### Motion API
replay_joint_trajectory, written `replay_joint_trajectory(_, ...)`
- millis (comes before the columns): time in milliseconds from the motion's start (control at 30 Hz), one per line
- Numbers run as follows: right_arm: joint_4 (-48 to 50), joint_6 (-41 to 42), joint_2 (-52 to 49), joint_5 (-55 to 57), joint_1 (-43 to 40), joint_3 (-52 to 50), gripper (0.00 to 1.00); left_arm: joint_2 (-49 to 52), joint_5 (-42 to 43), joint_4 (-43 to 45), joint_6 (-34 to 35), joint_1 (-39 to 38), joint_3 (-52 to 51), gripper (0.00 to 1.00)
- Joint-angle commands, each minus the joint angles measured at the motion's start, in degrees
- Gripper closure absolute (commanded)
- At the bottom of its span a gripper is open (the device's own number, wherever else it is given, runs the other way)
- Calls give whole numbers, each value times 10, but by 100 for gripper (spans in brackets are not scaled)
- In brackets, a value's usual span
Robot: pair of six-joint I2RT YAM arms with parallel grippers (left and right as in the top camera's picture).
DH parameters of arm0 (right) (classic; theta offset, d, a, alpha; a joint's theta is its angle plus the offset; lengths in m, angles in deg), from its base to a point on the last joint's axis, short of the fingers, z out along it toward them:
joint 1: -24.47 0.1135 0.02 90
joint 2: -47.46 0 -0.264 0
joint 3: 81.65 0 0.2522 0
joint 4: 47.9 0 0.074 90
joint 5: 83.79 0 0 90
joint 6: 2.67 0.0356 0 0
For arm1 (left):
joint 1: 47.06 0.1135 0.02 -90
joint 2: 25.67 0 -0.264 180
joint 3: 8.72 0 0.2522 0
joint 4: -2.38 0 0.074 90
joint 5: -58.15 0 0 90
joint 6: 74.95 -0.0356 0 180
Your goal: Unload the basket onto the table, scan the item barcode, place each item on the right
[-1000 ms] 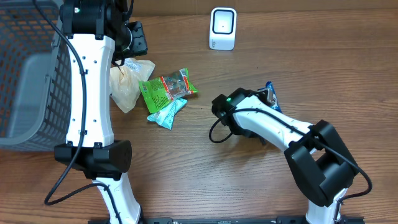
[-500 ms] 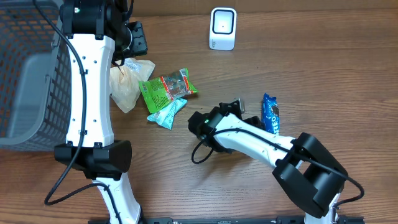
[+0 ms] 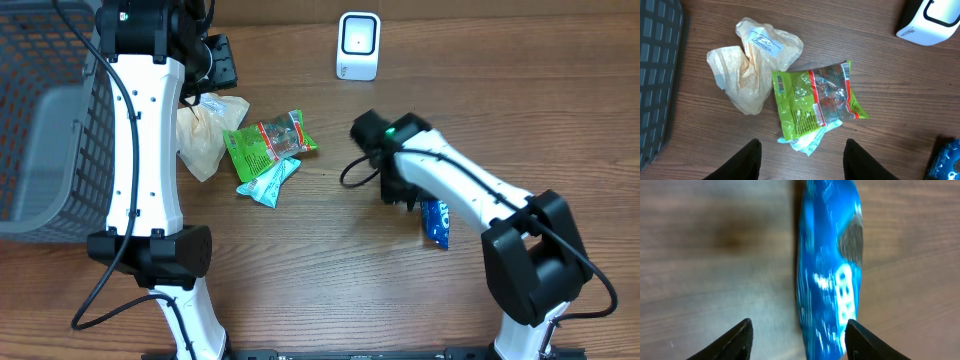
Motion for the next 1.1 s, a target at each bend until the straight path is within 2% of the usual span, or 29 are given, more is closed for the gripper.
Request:
replay_joint_trajectory(0,36,-64,14,-4,6,-28,41,-9,5,3,1,-1,-3,55)
replay_joint_trajectory(167,87,-66,14,29,1,-67,43,-9,4,3,1,-1,-3,55)
replay_joint_trajectory(367,91,-72,14,72,-21,-85,43,-9,-1,3,-12,-1,-3,55)
replay_joint_trajectory(567,113,-125,14,53,-41,-88,44,-9,-2,3,-12,0,-3,55)
replay_joint_trajectory(867,155,-128,14,44,-43,-144,53,-9,-2,5,-12,0,-3,55)
replay_joint_trajectory(1000,163,-132,14,45,-43,-152,67,-9,-2,9,-12,0,-3,55)
replay_joint_trajectory(1067,166,-139,14,45,-43,-152,79,-9,-2,10,-12,0,-3,55)
